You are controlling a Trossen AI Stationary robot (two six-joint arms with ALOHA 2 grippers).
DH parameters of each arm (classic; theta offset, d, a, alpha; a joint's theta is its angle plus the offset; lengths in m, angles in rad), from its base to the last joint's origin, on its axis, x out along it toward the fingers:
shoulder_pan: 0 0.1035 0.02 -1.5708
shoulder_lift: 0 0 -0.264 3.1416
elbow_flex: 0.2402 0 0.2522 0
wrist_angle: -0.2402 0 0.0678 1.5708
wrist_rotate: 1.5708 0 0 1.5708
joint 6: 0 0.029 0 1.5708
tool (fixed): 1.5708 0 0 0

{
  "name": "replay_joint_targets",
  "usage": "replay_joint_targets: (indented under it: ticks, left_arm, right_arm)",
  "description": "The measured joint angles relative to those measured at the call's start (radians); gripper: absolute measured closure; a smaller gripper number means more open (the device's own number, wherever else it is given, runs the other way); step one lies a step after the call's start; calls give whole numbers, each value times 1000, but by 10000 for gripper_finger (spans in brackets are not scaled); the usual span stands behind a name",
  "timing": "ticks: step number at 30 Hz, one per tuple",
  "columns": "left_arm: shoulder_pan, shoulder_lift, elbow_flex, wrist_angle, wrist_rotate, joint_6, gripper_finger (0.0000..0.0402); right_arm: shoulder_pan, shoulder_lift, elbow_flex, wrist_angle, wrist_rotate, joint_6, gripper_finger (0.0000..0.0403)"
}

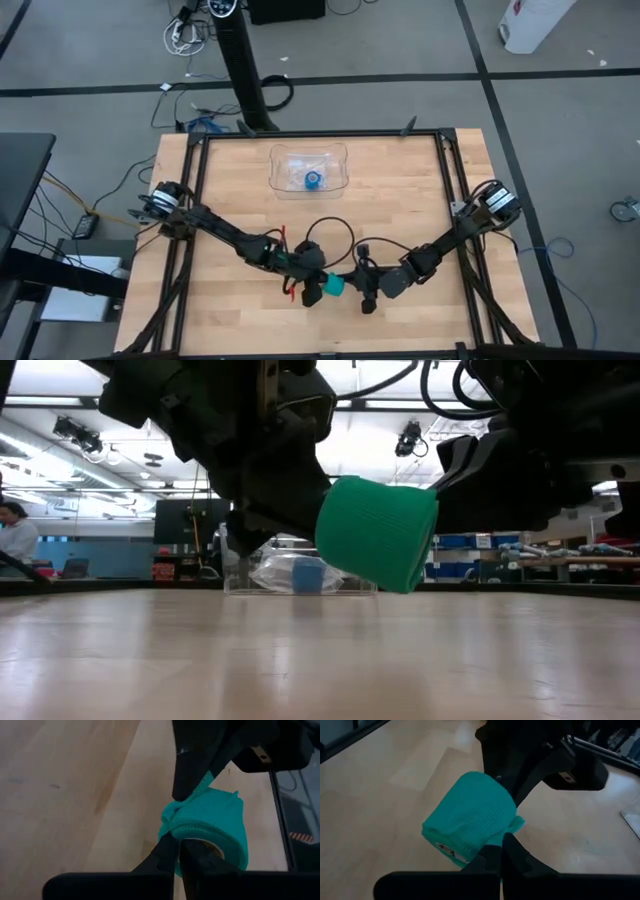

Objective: Roll bandage
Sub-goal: Roll the green bandage

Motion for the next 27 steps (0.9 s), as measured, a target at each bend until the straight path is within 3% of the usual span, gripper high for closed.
replay_joint_targets:
  ticks: [7,19,27]
  left_arm:
    - [7,0,-1,10,55,-184,383]
    - [8,5,-2,24,115,-441,382]
    - [8,63,-2,75,164,-629,382]
  right_arm:
    - [1,0,0,-2,0,6,390]
    - [2,0,0,2,12,-34,286]
    - [10,1,0,-33,-29,-45,279]
